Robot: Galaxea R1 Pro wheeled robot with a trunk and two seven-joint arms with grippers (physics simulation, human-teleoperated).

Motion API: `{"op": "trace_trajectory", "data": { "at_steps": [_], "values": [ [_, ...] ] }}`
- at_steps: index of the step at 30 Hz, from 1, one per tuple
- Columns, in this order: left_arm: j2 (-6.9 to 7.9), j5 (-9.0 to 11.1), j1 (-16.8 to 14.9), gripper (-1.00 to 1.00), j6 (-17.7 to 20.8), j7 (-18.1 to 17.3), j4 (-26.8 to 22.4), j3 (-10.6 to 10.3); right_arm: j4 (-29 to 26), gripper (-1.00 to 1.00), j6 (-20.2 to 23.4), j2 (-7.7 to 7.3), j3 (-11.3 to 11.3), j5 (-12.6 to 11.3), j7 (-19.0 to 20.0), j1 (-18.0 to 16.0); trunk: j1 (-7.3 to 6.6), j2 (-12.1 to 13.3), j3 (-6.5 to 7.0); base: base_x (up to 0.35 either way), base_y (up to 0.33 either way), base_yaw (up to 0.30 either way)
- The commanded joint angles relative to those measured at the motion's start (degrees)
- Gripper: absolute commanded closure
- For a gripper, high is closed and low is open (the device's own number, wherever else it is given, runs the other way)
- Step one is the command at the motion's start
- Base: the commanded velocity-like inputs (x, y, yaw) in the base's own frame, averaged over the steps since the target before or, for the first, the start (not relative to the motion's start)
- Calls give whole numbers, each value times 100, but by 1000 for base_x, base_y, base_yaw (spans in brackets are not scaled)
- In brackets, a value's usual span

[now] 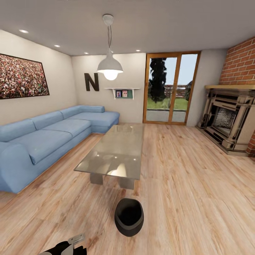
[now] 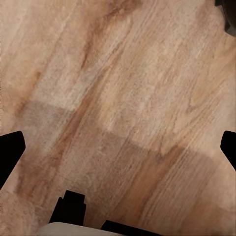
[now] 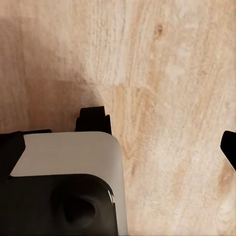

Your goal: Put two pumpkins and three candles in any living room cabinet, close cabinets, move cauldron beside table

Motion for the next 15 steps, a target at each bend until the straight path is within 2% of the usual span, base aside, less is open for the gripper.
{"op": "trace_trajectory", "data": {
  "at_steps": [1, 15],
  "values": [
    [-1, 58, -5, -100, 19, 11, 3, -48, 7, -100, 12, 0, 49, -54, 4, -6, -23, 38, 13, 0, 0, 0],
    [-2, 66, -5, -100, 23, 18, 4, -44, 8, -100, 12, 0, 49, -54, 4, -4, -331, 600, 264, 0, 0, 0]
  ]
}}
